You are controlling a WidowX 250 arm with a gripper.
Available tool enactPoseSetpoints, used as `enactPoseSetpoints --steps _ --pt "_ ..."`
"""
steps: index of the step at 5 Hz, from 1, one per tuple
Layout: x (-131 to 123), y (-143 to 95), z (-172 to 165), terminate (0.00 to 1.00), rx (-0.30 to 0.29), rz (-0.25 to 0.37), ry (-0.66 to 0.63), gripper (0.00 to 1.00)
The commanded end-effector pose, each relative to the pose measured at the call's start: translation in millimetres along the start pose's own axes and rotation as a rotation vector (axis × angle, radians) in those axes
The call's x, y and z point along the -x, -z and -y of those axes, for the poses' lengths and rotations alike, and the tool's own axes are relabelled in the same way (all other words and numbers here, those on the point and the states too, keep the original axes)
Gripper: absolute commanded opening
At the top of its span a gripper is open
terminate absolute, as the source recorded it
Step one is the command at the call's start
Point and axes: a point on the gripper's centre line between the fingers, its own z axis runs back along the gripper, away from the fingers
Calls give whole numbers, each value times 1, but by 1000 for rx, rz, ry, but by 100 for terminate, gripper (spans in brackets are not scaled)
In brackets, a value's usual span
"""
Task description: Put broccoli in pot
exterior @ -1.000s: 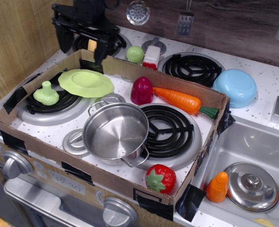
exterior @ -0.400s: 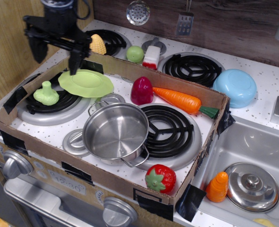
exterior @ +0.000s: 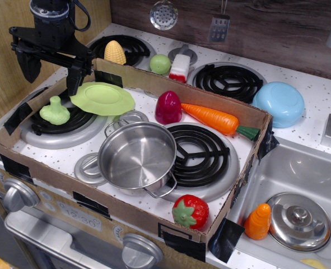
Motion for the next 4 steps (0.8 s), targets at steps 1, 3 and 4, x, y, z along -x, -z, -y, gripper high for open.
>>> enactPoseSetpoints --steps 1,3,4 --pt "-7 -9 -11 0 -9 47 7 100" --pt "-5 7 -8 0 6 32 20 100" --pt "-4 12 -7 0 9 29 20 100"
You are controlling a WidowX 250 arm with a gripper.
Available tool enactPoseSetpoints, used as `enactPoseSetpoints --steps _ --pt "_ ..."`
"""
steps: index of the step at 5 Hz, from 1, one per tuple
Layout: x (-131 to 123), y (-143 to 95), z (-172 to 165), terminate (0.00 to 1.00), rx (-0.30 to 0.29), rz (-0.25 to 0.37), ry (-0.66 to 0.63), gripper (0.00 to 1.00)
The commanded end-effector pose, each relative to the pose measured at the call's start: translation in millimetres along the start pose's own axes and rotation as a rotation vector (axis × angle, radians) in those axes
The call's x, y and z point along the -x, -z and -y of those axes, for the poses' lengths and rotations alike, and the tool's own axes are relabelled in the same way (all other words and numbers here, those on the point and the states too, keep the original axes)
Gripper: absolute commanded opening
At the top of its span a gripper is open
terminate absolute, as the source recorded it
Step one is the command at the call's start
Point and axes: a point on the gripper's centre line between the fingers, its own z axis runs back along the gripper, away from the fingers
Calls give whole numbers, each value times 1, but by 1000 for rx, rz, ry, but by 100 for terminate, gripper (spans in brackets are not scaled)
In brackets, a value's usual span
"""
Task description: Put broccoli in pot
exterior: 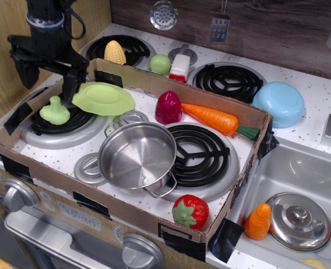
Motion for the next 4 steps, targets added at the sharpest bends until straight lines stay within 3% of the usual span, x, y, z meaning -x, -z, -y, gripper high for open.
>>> enactPoseSetpoints --steps 1,3,4 --pt "-6 1 -1 0 7 37 -1 100" --pt "-2 10 9 0 34 44 -9 100" --pt "-2 12 11 0 36 57 -7 0"
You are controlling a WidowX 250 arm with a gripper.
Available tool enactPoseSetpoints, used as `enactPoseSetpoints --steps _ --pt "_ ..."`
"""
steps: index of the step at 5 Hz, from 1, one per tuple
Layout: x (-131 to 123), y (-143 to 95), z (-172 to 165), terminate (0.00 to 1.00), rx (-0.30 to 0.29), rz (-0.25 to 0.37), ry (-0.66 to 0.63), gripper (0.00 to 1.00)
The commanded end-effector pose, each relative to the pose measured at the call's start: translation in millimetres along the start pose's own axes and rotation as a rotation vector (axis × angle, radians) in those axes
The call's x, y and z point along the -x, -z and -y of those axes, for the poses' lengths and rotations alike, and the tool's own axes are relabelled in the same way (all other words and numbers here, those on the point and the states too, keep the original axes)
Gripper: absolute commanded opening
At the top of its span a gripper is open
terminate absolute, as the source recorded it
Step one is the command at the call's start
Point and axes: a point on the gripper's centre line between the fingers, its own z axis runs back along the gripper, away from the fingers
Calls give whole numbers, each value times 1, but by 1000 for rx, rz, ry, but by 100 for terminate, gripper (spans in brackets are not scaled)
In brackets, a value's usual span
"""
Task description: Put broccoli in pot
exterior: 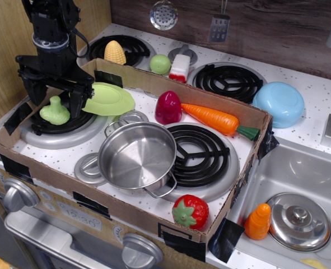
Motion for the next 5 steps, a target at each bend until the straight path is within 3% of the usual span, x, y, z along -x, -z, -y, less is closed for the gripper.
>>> enactPoseSetpoints --steps 1,3,5 --pt "-10 -9 0 0 -15 52 15 0" --pt "-14 -12 2 0 -12 67 22 0" --pt "-31 -53 2 0 -56 114 14 0"
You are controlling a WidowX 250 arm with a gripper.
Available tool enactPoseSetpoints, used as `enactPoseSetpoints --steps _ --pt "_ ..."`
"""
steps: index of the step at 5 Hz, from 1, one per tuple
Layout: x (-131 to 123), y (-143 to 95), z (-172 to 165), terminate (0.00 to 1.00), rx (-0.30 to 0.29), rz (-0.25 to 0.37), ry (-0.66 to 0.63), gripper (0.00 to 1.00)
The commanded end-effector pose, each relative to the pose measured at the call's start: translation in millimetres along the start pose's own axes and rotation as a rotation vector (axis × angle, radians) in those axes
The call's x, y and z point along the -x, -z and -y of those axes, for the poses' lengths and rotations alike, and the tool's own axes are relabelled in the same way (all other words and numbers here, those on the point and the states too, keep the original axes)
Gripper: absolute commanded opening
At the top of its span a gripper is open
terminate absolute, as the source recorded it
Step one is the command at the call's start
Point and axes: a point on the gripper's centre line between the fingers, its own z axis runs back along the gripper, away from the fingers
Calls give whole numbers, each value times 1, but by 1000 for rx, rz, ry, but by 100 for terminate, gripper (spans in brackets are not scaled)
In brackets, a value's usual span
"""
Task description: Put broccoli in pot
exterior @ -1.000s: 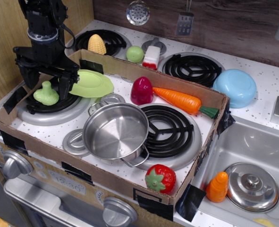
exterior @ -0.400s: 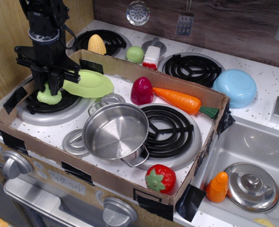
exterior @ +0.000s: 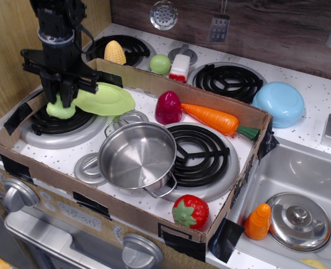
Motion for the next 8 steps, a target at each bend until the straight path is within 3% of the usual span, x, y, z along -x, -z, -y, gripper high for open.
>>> enactPoseSetpoints --steps 1,2,4,5,8 --pt "-23 -67 -6 0 -57 87 -36 0" --pt "-16 -81 7 0 -57 116 -60 0" --pt "8 -94 39 0 -33 107 -85 0" --pt "17 -100 52 0 67 54 -53 0" --pt "40 -116 93 0 199 51 -23 0"
